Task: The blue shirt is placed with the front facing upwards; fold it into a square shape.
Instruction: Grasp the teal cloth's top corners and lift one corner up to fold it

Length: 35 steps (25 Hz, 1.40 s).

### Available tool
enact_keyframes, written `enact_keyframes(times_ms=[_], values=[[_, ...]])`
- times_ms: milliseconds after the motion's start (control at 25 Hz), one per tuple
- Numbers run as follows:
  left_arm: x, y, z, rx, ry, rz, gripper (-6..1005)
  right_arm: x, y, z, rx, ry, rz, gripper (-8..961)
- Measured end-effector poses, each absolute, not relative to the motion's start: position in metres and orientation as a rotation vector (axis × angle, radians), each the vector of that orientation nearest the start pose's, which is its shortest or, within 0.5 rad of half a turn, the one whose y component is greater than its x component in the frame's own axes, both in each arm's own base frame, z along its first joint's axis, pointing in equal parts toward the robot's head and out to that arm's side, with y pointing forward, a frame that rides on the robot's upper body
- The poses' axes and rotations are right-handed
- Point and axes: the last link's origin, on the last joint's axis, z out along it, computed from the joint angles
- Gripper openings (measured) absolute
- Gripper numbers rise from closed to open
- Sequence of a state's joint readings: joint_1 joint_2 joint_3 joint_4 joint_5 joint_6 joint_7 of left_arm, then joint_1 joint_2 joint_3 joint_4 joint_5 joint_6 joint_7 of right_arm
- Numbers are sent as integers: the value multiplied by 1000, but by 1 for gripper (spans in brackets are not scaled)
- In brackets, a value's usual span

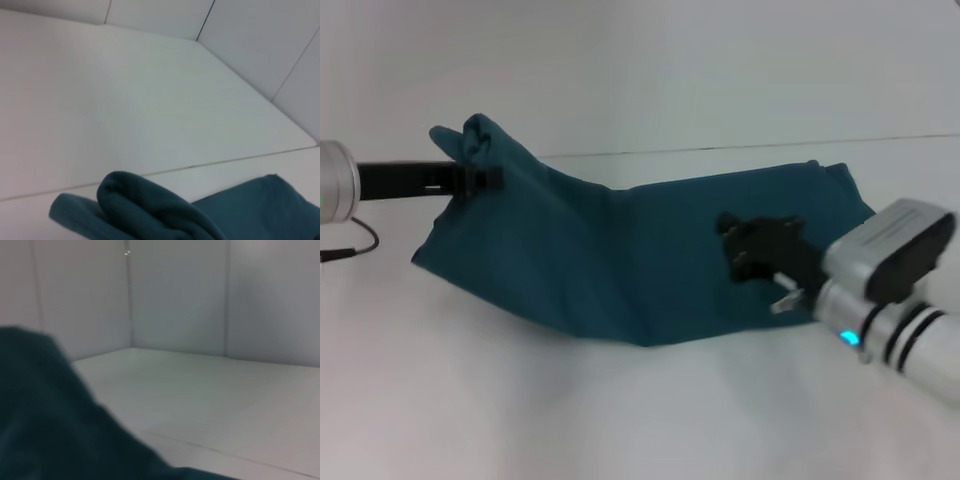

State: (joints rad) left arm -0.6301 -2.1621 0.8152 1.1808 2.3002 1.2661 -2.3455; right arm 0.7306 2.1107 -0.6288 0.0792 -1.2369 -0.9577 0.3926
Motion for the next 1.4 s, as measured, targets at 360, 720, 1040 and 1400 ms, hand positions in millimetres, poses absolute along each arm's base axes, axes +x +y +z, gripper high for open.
enact_keyframes(times_ms=[360, 720, 1040, 1400], values=[[-168, 409, 57, -2309, -1072, -456, 62, 233, 365, -118, -2248, 526, 638, 31], [-159, 410, 61, -2314, -1045, -467, 63, 199, 361, -148, -2413, 531, 607, 34], [-156, 412, 62, -2315, -1035, -472, 62, 166, 349, -176, -2540, 512, 571, 34], [-157, 413, 65, -2305, -1025, -476, 62, 197, 350, -149, -2312, 654, 731, 33]])
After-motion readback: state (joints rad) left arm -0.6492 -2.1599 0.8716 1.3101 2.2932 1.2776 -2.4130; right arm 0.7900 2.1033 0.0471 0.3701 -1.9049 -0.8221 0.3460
